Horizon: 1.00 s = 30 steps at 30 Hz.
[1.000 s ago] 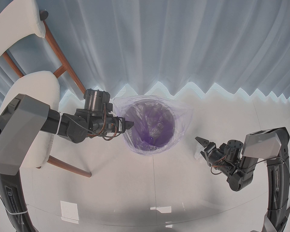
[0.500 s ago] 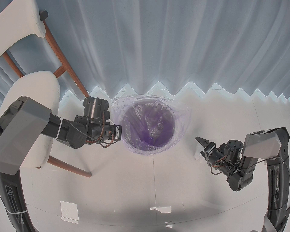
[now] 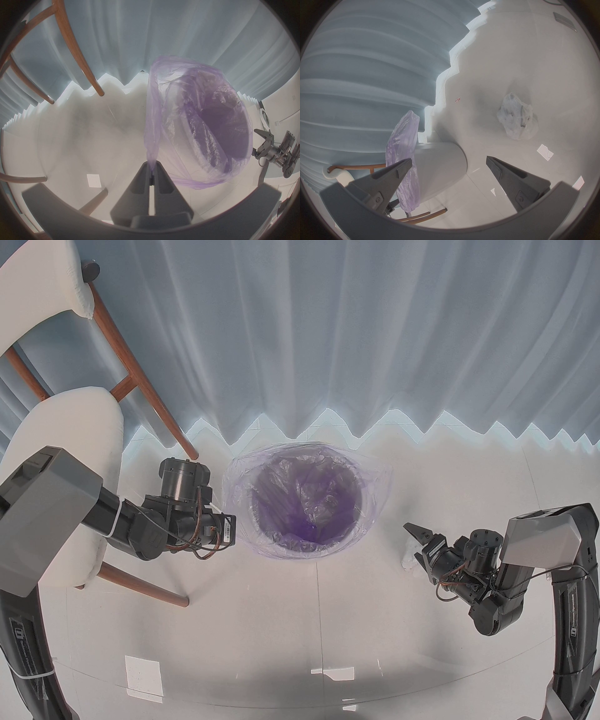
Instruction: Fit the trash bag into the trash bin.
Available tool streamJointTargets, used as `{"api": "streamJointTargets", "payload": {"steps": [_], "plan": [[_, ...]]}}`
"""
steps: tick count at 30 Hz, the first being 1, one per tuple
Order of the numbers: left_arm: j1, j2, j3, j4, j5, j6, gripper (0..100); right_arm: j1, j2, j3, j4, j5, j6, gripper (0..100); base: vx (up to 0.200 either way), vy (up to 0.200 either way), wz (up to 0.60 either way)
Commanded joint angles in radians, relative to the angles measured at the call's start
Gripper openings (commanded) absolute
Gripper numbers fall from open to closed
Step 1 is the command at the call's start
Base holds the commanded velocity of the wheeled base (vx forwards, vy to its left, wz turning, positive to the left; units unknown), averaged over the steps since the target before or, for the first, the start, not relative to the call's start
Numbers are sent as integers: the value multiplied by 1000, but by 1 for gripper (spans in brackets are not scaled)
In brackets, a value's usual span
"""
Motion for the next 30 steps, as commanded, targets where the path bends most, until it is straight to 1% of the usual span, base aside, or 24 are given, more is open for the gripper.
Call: {"api": "streamJointTargets", "payload": {"steps": [1,8,13,15,20,25,28,30], "plan": [[12,37,2,-17,-1,0,0,0,1,0,-18,0,0,100,0,0,0],[15,151,-64,-113,1,-2,0,0,1,0,-18,0,0,100,0,0,0],[18,217,-125,-130,2,-3,0,0,1,0,-18,0,0,100,0,0,0],[25,258,-173,-133,2,-6,0,0,1,0,-18,0,0,100,0,0,0],[31,303,-214,-165,-1,-10,0,0,6,-1,-18,0,-2,100,0,0,0],[30,306,-216,-181,-2,-10,0,0,6,-1,-18,0,-2,100,0,0,0],[25,301,-200,-219,-1,-10,0,0,8,-1,-18,0,-2,100,0,0,0],[22,295,-180,-219,-1,-10,0,0,8,-1,-18,0,-2,100,0,0,0]]}}
